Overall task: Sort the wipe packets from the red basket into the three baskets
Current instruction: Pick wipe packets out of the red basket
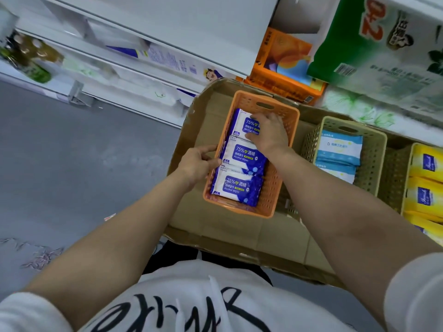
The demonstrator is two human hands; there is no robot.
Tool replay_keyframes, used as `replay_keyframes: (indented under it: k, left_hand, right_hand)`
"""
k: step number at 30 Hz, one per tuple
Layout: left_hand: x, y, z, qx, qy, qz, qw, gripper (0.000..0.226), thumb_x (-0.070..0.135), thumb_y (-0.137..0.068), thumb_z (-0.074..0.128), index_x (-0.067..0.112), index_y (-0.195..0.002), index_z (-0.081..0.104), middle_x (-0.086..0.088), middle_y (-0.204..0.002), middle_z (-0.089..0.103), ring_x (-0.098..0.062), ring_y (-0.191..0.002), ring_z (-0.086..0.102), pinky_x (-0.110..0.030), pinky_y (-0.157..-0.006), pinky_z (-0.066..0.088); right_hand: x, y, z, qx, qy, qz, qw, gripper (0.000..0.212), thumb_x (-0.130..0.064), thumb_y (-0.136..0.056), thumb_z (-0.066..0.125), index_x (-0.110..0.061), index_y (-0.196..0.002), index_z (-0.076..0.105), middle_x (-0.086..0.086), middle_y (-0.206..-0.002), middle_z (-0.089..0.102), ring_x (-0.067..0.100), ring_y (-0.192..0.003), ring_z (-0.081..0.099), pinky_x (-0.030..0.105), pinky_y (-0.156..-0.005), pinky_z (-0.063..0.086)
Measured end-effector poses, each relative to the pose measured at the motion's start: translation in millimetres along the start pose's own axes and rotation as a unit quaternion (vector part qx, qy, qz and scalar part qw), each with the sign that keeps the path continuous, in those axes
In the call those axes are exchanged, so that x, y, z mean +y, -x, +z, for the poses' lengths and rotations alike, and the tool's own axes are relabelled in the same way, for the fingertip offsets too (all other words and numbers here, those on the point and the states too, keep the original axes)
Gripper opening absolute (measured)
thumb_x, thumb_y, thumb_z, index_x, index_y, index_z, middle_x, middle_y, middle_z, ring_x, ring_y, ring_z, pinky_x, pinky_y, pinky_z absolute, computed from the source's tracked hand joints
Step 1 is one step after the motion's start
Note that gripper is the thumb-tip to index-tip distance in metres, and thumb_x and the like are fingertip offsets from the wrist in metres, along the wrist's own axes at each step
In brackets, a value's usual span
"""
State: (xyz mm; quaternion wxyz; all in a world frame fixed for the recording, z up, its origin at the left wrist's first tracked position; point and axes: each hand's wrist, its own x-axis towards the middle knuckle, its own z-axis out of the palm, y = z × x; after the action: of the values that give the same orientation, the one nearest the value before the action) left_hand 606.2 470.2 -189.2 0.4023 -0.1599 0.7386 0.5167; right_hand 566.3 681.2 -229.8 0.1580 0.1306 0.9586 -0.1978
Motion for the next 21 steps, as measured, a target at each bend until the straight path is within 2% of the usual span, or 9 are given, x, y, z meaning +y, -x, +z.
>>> replay_keyframes:
  k: [7, 10, 12, 15, 18, 21]
  left_hand:
    - [8.5, 10.7, -11.4, -0.013, -0.056, 0.026, 0.998, 0.05, 0.034, -0.093, 0.066, 0.018, -0.137, 0.051, -0.006, -0.115, 0.067, -0.02, -0.101, 0.067, -0.032, -0.076, 0.057]
    - [22.4, 20.8, -44.5, 0.024, -0.133, 0.077, 0.988, 0.053, 0.041, -0.093, 0.064, 0.013, -0.137, 0.053, -0.009, -0.131, 0.062, -0.026, -0.116, 0.061, -0.041, -0.099, 0.05]
    - [36.9, 30.0, -81.4, 0.058, -0.183, 0.124, 0.974, 0.05, 0.04, -0.095, 0.061, 0.012, -0.136, 0.055, -0.009, -0.131, 0.062, -0.025, -0.12, 0.058, -0.036, -0.103, 0.045]
    - [60.6, 42.1, -151.2, 0.101, -0.249, 0.217, 0.938, 0.047, 0.041, -0.096, 0.058, 0.014, -0.134, 0.056, -0.007, -0.128, 0.063, -0.024, -0.119, 0.057, -0.032, -0.096, 0.044]
    - [76.7, 53.6, -226.3, 0.156, -0.317, 0.32, 0.879, 0.047, 0.04, -0.097, 0.056, 0.014, -0.135, 0.055, -0.01, -0.132, 0.059, -0.028, -0.123, 0.054, -0.04, -0.1, 0.044]
    - [87.0, 66.2, -299.7, 0.189, -0.378, 0.382, 0.822, 0.046, 0.039, -0.097, 0.056, 0.015, -0.136, 0.054, -0.011, -0.131, 0.057, -0.032, -0.123, 0.05, -0.044, -0.099, 0.043]
  right_hand:
    - [-28.4, 7.3, -47.5, -0.035, 0.007, 0.03, 0.999, 0.058, -0.04, -0.089, 0.068, -0.019, -0.139, 0.05, 0.008, -0.141, 0.053, 0.029, -0.129, 0.05, 0.045, -0.105, 0.044]
    - [-53.6, 19.6, -82.1, -0.03, 0.026, 0.027, 0.999, 0.052, -0.04, -0.091, 0.063, -0.017, -0.137, 0.053, 0.007, -0.139, 0.057, 0.028, -0.126, 0.054, 0.04, -0.101, 0.046]
    - [-77.8, 33.4, -104.0, 0.004, 0.03, 0.016, 0.999, 0.049, -0.039, -0.092, 0.062, -0.014, -0.135, 0.056, 0.009, -0.137, 0.059, 0.03, -0.126, 0.054, 0.038, -0.101, 0.044]
    - [-122.6, 60.7, -123.2, 0.107, 0.018, -0.008, 0.994, 0.046, -0.037, -0.091, 0.064, -0.017, -0.132, 0.06, 0.011, -0.131, 0.063, 0.031, -0.122, 0.055, 0.038, -0.097, 0.044]
    - [-178.8, 84.6, -122.5, 0.198, 0.004, -0.034, 0.98, 0.042, -0.034, -0.09, 0.066, -0.015, -0.128, 0.063, 0.01, -0.126, 0.065, 0.031, -0.118, 0.056, 0.038, -0.097, 0.042]
    - [-241.4, 97.9, -110.4, 0.249, -0.013, -0.027, 0.968, 0.041, -0.03, -0.091, 0.067, -0.011, -0.128, 0.062, 0.011, -0.125, 0.065, 0.031, -0.12, 0.055, 0.037, -0.1, 0.04]
